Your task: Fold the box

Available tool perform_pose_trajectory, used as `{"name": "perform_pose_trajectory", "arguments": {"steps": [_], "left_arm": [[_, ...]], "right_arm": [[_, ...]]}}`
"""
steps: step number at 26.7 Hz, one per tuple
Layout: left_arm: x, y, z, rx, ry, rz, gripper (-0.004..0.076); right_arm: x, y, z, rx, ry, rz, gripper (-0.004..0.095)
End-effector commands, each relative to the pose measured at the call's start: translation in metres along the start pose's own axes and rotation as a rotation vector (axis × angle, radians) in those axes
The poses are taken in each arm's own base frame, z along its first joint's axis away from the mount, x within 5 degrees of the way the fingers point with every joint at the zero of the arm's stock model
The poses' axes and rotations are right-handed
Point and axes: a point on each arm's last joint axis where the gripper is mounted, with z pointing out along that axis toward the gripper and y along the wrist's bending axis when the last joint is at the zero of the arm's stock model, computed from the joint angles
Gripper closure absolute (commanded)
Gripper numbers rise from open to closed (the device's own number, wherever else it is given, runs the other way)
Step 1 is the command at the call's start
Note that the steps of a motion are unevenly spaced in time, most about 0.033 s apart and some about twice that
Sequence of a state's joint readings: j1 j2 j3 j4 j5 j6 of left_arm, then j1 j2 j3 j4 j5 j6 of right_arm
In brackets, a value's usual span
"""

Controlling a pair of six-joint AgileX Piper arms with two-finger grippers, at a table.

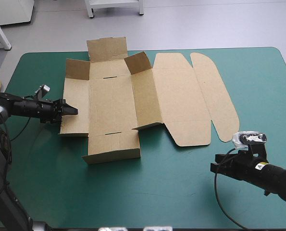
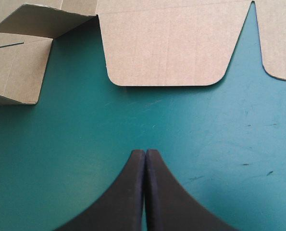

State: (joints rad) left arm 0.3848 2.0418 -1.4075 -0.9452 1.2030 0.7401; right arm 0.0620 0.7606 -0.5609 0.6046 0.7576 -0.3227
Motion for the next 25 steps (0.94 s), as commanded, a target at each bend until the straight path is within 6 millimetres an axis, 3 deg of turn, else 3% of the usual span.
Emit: {"name": "perform_pose_trajectory", "arguments": {"steps": [1, 6, 15, 19, 25], "left_arm": [[0.001, -0.03, 0.0, 0.081, 0.054, 0.062, 0.0343], [0.002, -0.041, 0.011, 0.092, 0.082, 0.087, 0.0344], [0.002, -0.042, 0.013, 0.091, 0.088, 0.087, 0.0413], [-0.001, -0.041, 0.009, 0.082, 0.077, 0.093, 0.0413], [-0.023, -0.057, -0.008, 0.063, 0.007, 0.129, 0.0413]], "right_arm": [[-0.012, 0.004, -0.005, -0.011, -0.072, 0.018, 0.0921], [-0.013, 0.003, -0.006, -0.008, -0.081, 0.018, 0.0921], [-0.013, 0.003, -0.006, -0.008, -0.081, 0.023, 0.0921], [-0.013, 0.003, -0.006, -0.008, -0.081, 0.027, 0.0921], [-0.013, 0.003, -0.005, -0.01, -0.075, 0.029, 0.0921]]}}
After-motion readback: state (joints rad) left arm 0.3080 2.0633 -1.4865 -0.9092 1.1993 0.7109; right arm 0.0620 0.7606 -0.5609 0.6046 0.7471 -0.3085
